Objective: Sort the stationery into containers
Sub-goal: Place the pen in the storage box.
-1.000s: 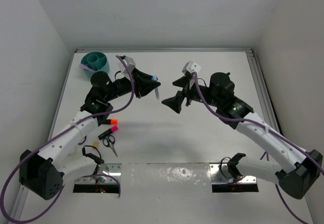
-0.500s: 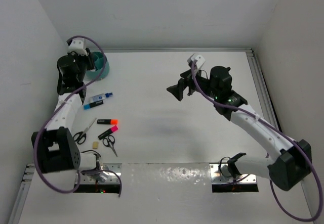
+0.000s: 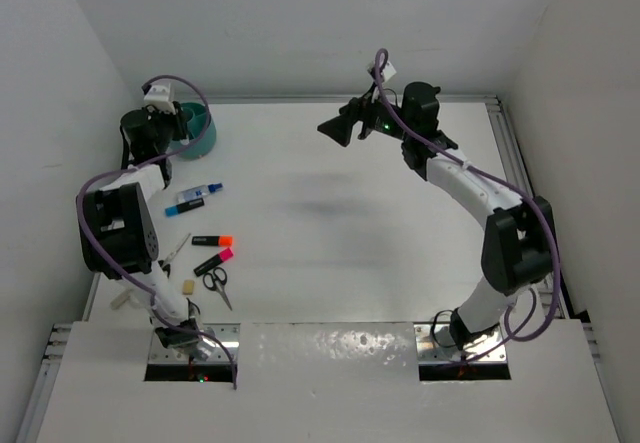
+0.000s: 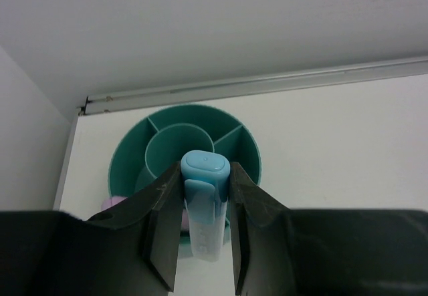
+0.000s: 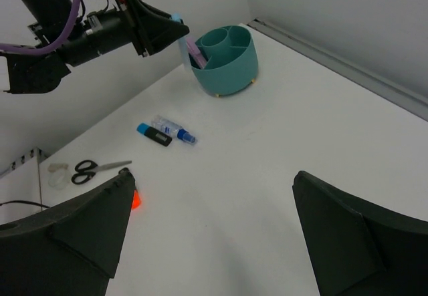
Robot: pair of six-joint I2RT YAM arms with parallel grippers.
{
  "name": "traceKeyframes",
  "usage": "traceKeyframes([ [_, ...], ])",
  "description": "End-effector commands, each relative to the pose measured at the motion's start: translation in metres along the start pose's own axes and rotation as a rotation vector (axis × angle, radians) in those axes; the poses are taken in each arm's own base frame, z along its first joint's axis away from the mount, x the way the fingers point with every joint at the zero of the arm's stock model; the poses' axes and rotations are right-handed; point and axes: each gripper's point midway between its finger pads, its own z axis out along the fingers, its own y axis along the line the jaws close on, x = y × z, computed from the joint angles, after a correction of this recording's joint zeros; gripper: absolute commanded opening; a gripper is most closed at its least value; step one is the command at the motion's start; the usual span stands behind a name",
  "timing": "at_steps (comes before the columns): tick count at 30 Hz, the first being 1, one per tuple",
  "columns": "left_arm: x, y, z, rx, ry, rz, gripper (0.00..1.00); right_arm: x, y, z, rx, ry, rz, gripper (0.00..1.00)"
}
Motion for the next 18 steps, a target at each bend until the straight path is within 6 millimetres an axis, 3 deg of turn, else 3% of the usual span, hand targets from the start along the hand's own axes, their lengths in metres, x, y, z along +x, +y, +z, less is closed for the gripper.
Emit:
traceKeyframes([
  [1,-0.049,0.011,0.015,0.004,-0.173,0.087,0.00,-0.024,0.002,0.011,-0.061,-0.065,-0.006,0.99],
  [5,-0.057,0.013,0.027,0.018,-0.219,0.090,0.00,-0.013,-0.012,0.020,-0.046,-0.028,0.029,0.99],
  [8,-0.049,0.015,0.032,0.024,-0.208,0.078,0.00,-0.001,-0.019,0.025,-0.028,0.004,0.052,0.99],
  [12,-0.019,0.016,0.034,0.030,-0.159,0.085,0.00,0.016,-0.028,0.028,0.020,0.053,0.056,0.99],
  [18,0.002,0.019,0.037,0.022,-0.122,0.075,0.00,0.023,-0.033,0.026,0.062,0.084,0.031,0.99],
])
